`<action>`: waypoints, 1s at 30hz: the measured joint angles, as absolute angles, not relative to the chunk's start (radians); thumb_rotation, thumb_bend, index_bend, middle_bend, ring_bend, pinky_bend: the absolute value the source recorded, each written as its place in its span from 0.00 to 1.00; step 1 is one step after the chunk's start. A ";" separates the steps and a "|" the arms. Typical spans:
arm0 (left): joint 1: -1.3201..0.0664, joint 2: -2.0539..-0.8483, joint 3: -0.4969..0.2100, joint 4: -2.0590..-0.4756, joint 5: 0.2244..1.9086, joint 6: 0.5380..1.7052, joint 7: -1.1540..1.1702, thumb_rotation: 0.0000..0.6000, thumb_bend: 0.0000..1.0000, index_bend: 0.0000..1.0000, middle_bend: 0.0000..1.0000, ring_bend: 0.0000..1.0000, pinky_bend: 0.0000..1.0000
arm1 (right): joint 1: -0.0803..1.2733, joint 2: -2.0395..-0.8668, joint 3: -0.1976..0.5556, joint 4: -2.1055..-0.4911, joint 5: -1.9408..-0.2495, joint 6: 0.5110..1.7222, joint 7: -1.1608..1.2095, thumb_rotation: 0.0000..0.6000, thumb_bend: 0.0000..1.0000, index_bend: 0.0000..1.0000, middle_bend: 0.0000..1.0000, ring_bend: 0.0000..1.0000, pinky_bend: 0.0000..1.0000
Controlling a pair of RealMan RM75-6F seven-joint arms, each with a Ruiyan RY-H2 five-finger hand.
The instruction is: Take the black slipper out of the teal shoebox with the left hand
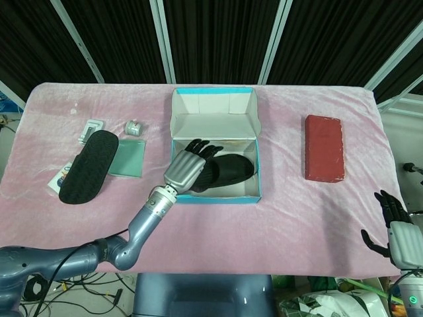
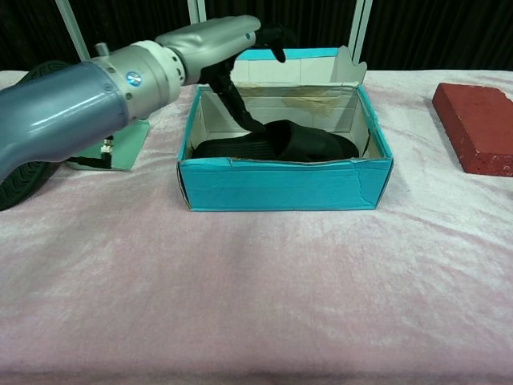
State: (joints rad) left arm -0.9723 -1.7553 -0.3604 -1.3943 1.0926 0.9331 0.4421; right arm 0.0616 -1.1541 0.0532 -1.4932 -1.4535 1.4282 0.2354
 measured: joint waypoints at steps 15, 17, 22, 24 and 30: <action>-1.143 -1.948 -0.413 -1.181 0.813 0.907 0.677 1.00 0.02 0.12 0.22 0.13 0.19 | 0.034 -1.146 0.054 -1.486 -1.436 1.445 0.254 1.00 0.26 0.00 0.03 0.00 0.17; -1.156 -1.966 -0.416 -1.158 0.794 0.907 0.686 1.00 0.02 0.12 0.22 0.13 0.19 | 0.030 -1.144 0.054 -1.485 -1.432 1.446 0.254 1.00 0.26 0.00 0.03 0.00 0.17; -1.188 -2.017 -0.424 -1.085 0.754 0.905 0.700 1.00 0.02 0.12 0.23 0.13 0.20 | 0.024 -1.139 0.057 -1.487 -1.429 1.451 0.255 1.00 0.26 0.00 0.03 0.00 0.17; -1.200 -2.039 -0.426 -1.052 0.740 0.908 0.709 1.00 0.02 0.11 0.23 0.13 0.20 | 0.022 -1.138 0.057 -1.487 -1.428 1.452 0.256 1.00 0.26 0.00 0.03 0.00 0.17; -1.235 -2.105 -0.431 -0.955 0.701 0.921 0.755 1.00 0.05 0.11 0.24 0.15 0.25 | 0.020 -1.136 0.058 -1.491 -1.426 1.450 0.251 1.00 0.26 0.00 0.03 0.00 0.17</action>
State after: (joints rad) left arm -1.2355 -2.1054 -0.4308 -0.9551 0.7012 0.9213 0.7550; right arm 0.0200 -1.1359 0.0582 -1.4909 -1.4259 1.4495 0.2514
